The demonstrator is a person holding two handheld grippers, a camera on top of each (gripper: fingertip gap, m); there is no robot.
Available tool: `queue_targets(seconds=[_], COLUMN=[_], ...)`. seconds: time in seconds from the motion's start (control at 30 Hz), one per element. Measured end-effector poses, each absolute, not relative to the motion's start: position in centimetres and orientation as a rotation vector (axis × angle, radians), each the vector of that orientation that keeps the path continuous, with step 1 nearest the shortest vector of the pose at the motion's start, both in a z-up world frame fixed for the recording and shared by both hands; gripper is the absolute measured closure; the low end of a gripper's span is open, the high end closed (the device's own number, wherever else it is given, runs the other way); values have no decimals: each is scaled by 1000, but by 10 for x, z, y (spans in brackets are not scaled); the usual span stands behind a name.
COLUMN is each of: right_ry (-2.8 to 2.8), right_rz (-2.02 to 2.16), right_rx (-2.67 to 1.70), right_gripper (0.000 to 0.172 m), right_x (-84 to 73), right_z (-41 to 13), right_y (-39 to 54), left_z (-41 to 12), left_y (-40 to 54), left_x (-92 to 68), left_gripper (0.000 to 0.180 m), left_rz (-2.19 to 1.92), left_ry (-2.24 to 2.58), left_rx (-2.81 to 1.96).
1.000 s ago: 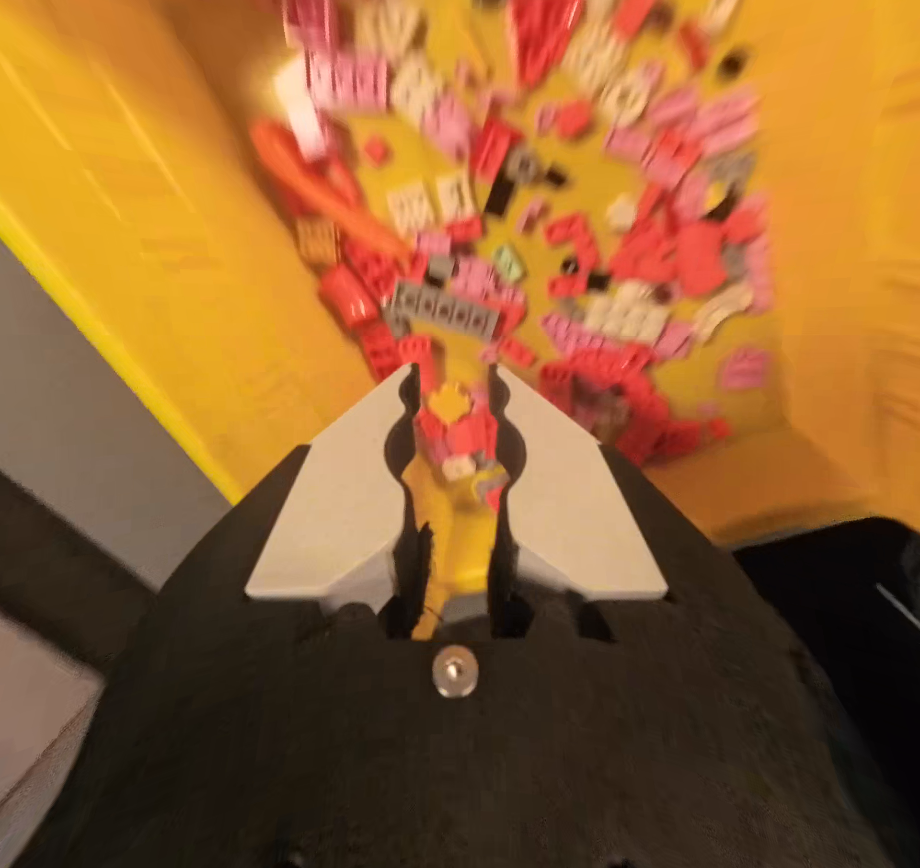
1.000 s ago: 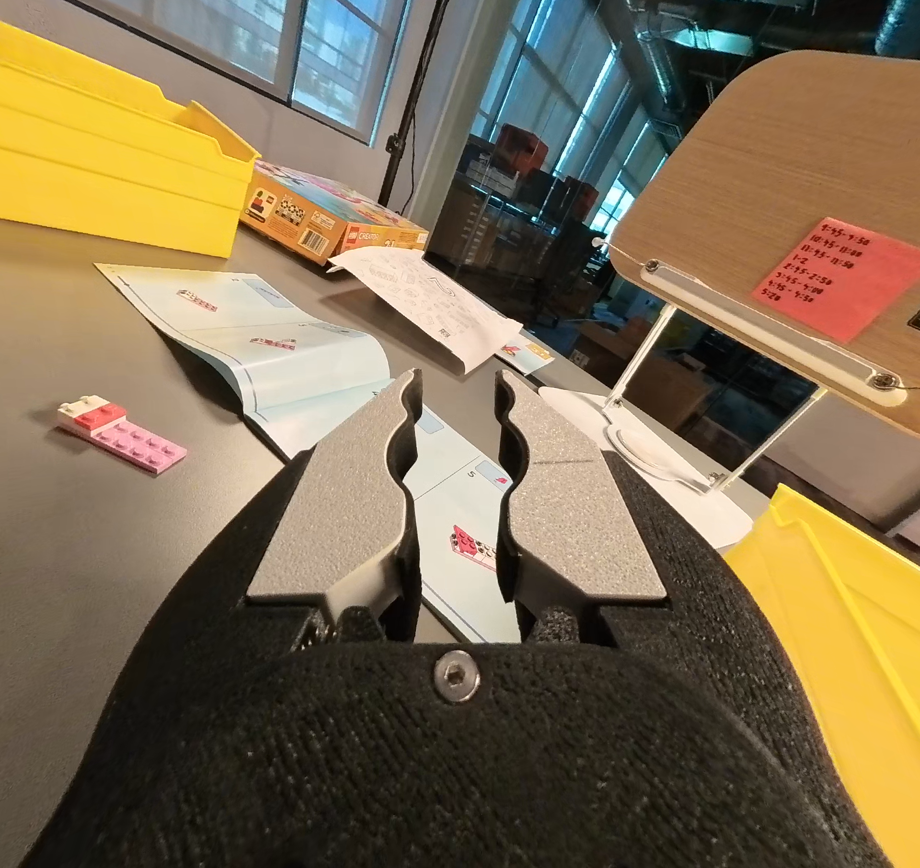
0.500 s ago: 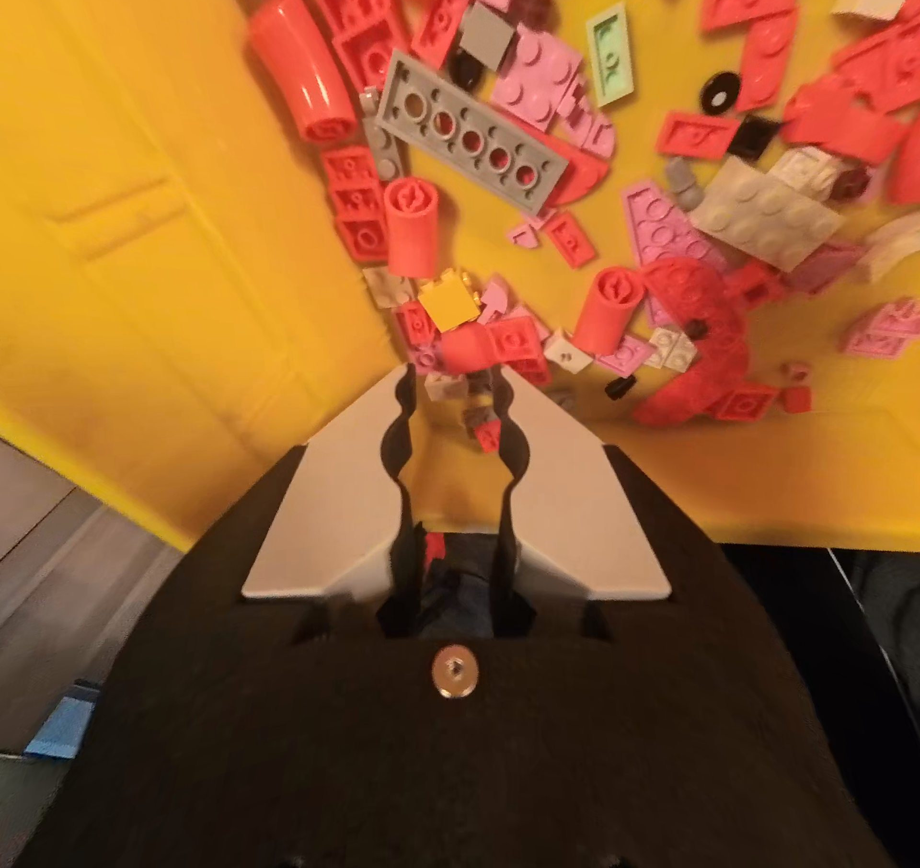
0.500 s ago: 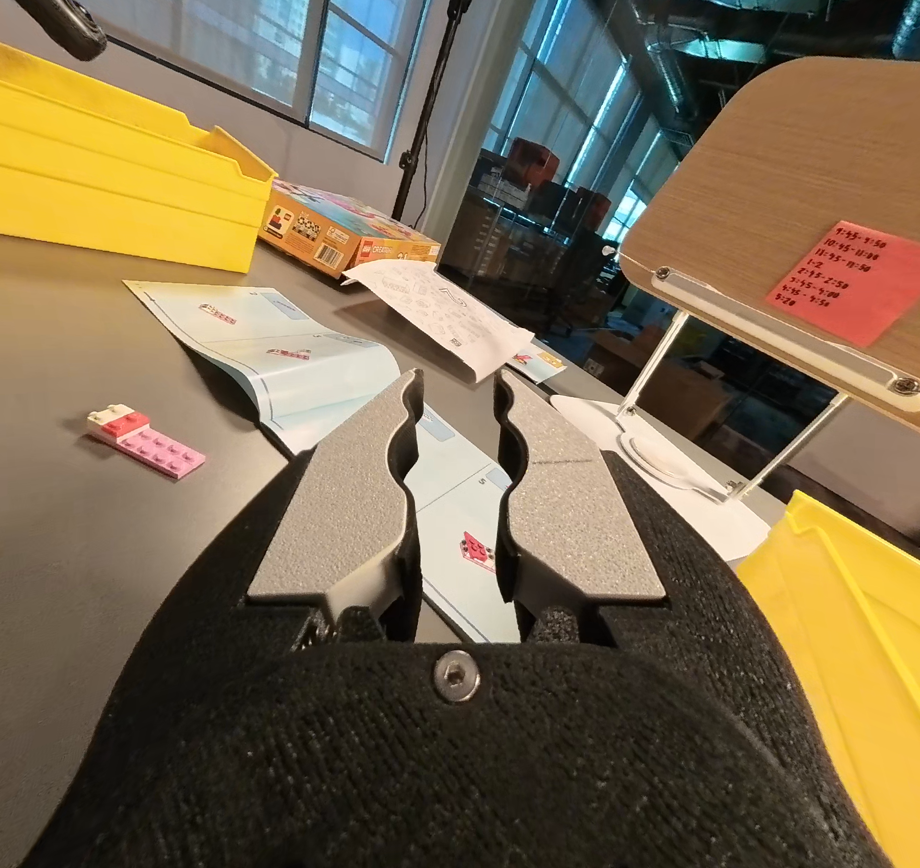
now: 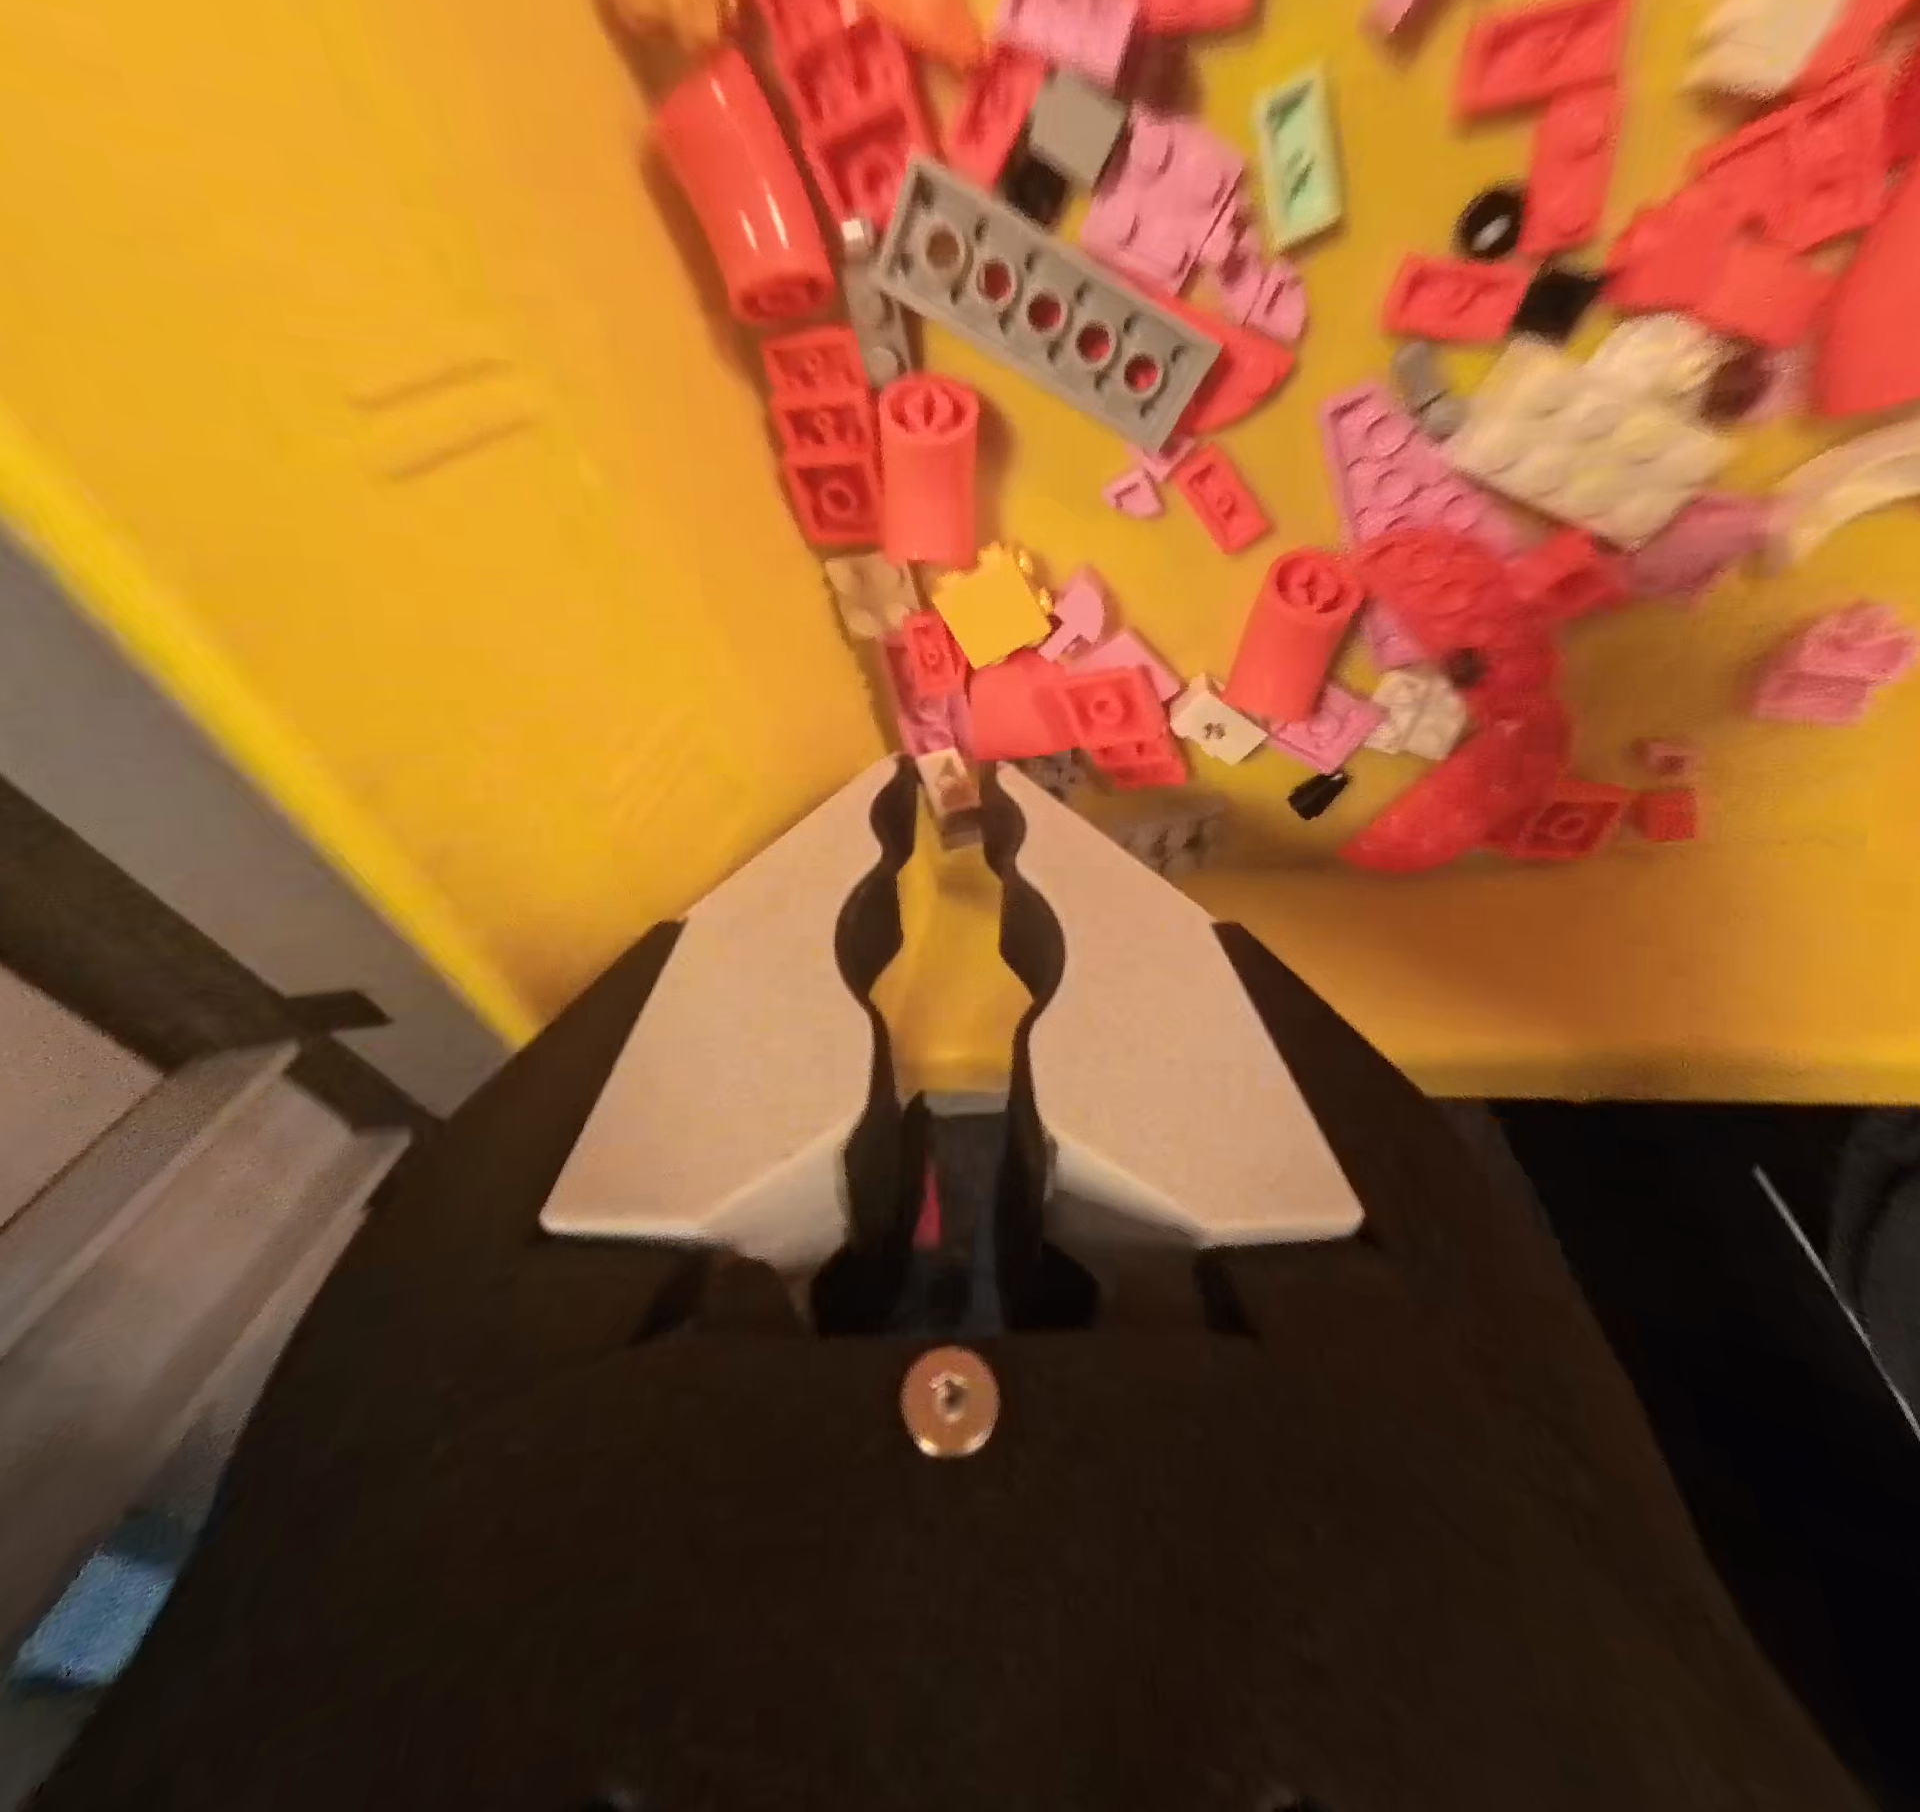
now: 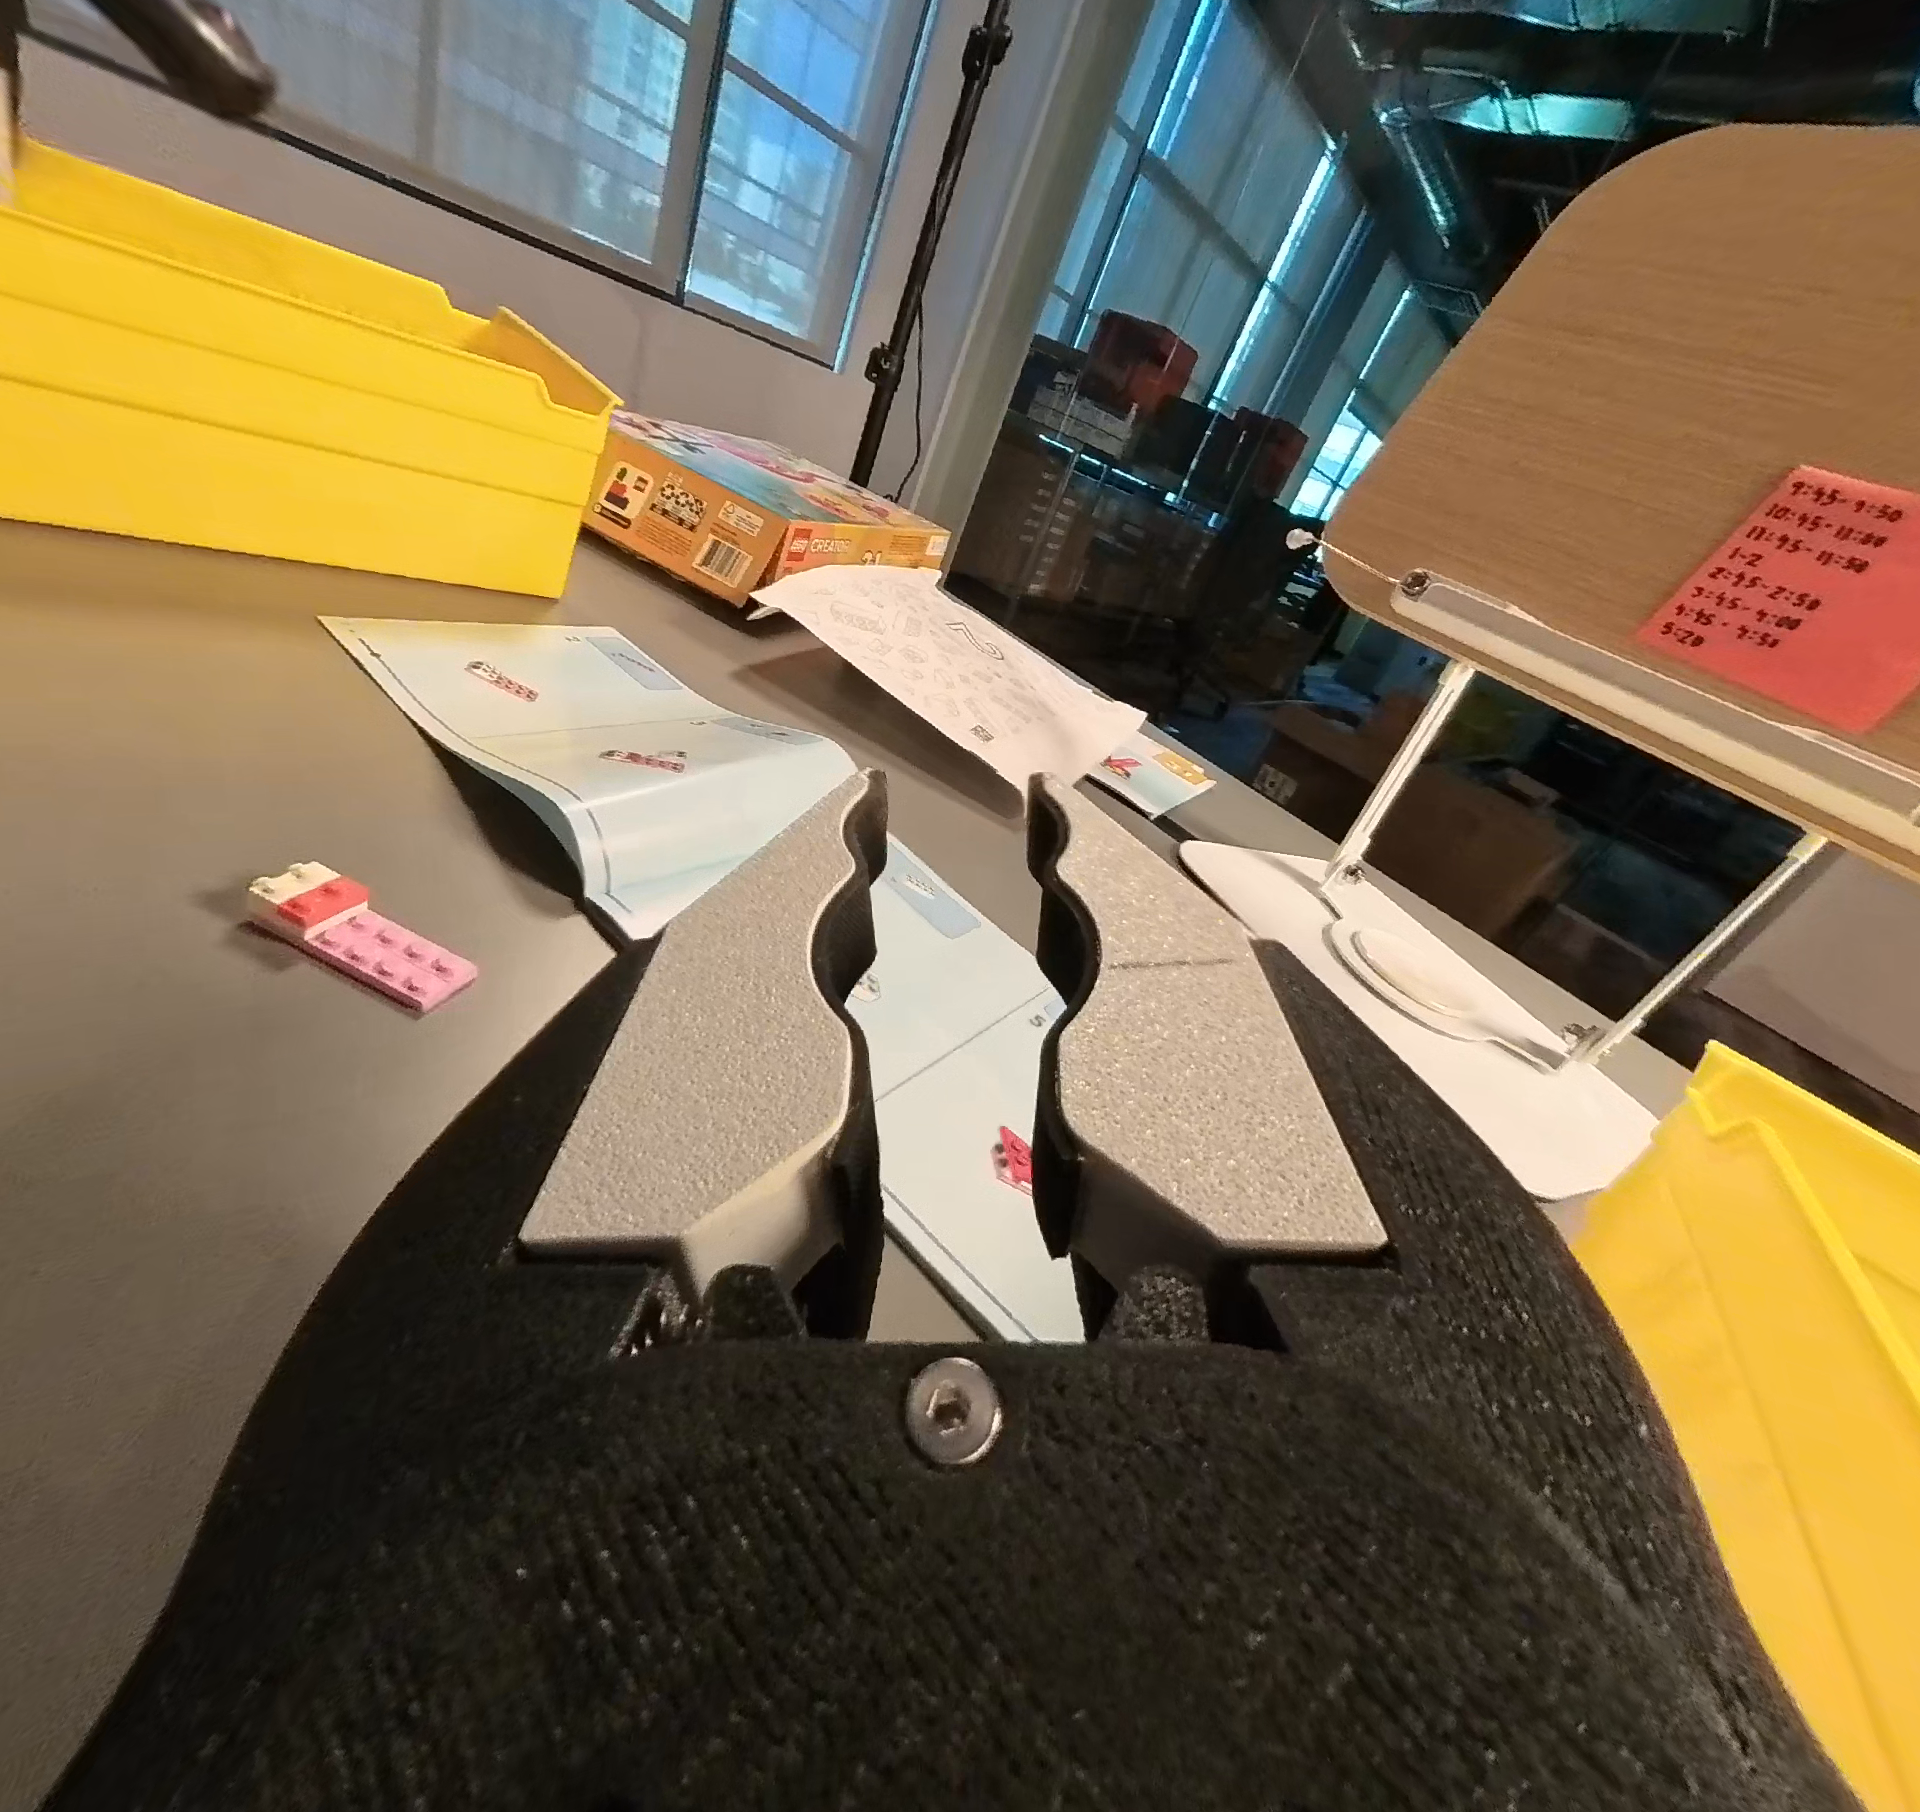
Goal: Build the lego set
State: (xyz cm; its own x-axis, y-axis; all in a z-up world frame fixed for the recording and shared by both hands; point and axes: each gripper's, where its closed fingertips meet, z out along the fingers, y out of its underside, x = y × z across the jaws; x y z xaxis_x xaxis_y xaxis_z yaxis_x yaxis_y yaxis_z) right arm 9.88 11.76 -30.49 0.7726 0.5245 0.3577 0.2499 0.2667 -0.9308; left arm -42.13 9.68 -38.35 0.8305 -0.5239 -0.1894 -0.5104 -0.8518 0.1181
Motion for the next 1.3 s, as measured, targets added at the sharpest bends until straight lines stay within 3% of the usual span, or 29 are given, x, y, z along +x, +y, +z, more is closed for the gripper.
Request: queue_targets(seconds=[0.23, 0.37, 0.5, 0.63, 0.77, 0.9, 1.03, 1.13, 1.3], right_ry=[-733, -747, -743, -778, -741, -600, -654, -826, -863], right_rz=[240, 252, 401, 791, 1072, 1365, 1016, 441, -31], right_rx=[-1307, -1306, -1303, -1322, -1233, -1181, -1116, -1005, -918], right_gripper=[147, 148, 148, 143, 147, 145, 139, 134, 134], right_x=[93, 90, 74, 36, 18, 26, 39, 40, 41], right_z=[-305, -306, -301, -294, -269, -251, -245, -241, -240], right_y=[114, 112, 102, 76, 50, 44, 48, 42, 45], left_z=[-328, -265, -220, -208, -221, -228, -215, -216, -227], left_y=[125, 140, 116, 78, 50, 32, 43, 55, 51], left_x=[-377, -295, -198, -104, -35, 11, 27, 33, 51], left_gripper=[173, 173, 173, 173, 173, 173, 174, 173, 173], left_rz=[-200, 7, 267, 859, 1664, 2660, 3265, 3331, 3251], left_ry=[-1100, -1708, -2486, -3099, -3133, -2413, -1230, -653, -338], left_rx=[3271, 3513, 3433, 3139, 2892, 2598, 2259, 2060, 1905])
